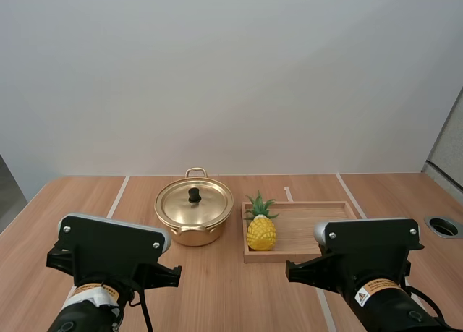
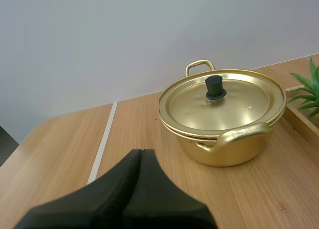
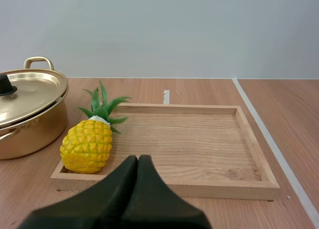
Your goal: Open the pot, put the pineapple inside, and close it
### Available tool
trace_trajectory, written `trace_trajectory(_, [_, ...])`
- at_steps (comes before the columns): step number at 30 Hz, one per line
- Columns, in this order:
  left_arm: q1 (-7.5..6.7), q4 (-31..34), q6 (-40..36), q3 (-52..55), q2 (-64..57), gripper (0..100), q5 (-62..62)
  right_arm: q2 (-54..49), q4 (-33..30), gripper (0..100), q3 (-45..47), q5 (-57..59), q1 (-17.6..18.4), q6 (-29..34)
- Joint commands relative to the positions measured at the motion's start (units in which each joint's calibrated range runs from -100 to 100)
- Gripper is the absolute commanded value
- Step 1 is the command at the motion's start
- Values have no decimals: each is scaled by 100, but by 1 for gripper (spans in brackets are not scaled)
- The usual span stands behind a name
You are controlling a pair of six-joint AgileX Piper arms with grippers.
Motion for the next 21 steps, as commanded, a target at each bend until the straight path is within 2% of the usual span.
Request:
trace_trajectory(1, [-9, -115, -73, 6, -33, 0, -115, -43, 6, 0, 0, -15, -21, -38])
trace_trajectory(12, [-9, -115, -73, 6, -33, 0, -388, -43, -15, 0, 0, -190, -21, -39])
trace_trajectory(18, [-9, -85, 107, 6, -33, 0, -1543, -43, -172, 0, 0, -1506, -21, -39])
trace_trajectory(21, [-9, -85, 422, 6, -33, 0, -1730, -43, -564, 0, 0, -2016, -21, -39])
